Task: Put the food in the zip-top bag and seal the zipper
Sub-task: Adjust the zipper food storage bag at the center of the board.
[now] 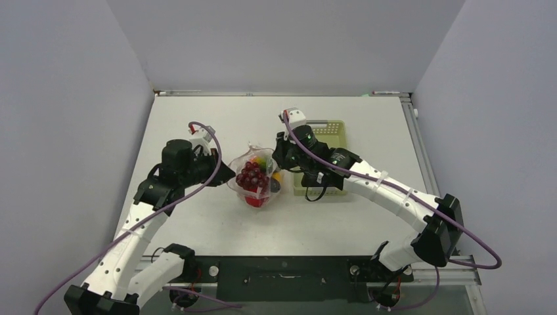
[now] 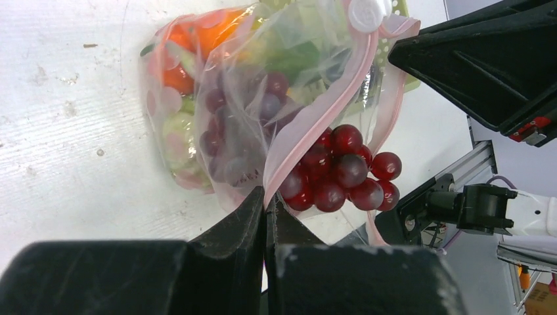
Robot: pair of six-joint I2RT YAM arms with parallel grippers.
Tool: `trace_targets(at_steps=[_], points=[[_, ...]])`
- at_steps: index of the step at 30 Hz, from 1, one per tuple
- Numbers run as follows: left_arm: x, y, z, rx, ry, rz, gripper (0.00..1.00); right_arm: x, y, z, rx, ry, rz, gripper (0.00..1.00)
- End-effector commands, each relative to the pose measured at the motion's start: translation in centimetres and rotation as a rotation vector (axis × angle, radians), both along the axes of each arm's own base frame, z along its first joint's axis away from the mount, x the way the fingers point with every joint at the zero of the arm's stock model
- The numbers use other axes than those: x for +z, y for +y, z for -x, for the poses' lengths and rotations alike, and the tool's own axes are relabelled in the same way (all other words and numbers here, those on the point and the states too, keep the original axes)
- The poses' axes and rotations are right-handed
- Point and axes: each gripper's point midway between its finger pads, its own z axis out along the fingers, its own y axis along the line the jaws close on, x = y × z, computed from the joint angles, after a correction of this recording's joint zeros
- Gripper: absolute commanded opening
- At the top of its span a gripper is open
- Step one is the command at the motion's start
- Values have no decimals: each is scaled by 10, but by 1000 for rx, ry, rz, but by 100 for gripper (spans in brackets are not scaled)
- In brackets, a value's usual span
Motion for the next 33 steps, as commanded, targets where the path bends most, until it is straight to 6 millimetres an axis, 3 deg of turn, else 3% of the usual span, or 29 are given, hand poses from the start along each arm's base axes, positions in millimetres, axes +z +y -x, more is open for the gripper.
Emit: trace_targets(at_steps=[1, 7, 11, 13, 17, 20, 26, 33], points=[[29, -3, -6, -3, -97, 45, 0, 32, -6, -9, -35, -73, -37, 5], [74, -5, -2, -14, -198, 109, 0, 108, -3, -5, 1, -171, -146, 5], [81, -7, 2, -16, -208, 137, 0, 144, -5, 0, 11, -224, -212, 5], [74, -6, 0, -5, -198, 131, 0, 142, -6, -4, -3, -233, -206, 5], [55, -5, -4, 3, -150, 113, 0, 107, 1, -10, -3, -179, -143, 5], [55, -3, -6, 15, -155, 106, 0, 98, 1, -11, -10, -167, -141, 5], [72, 7, -11, 63, -205, 71, 0, 100, -2, -12, -20, -173, -137, 5], [117, 8, -15, 70, -294, 85, 0, 113, -4, -16, -41, -201, -142, 5]])
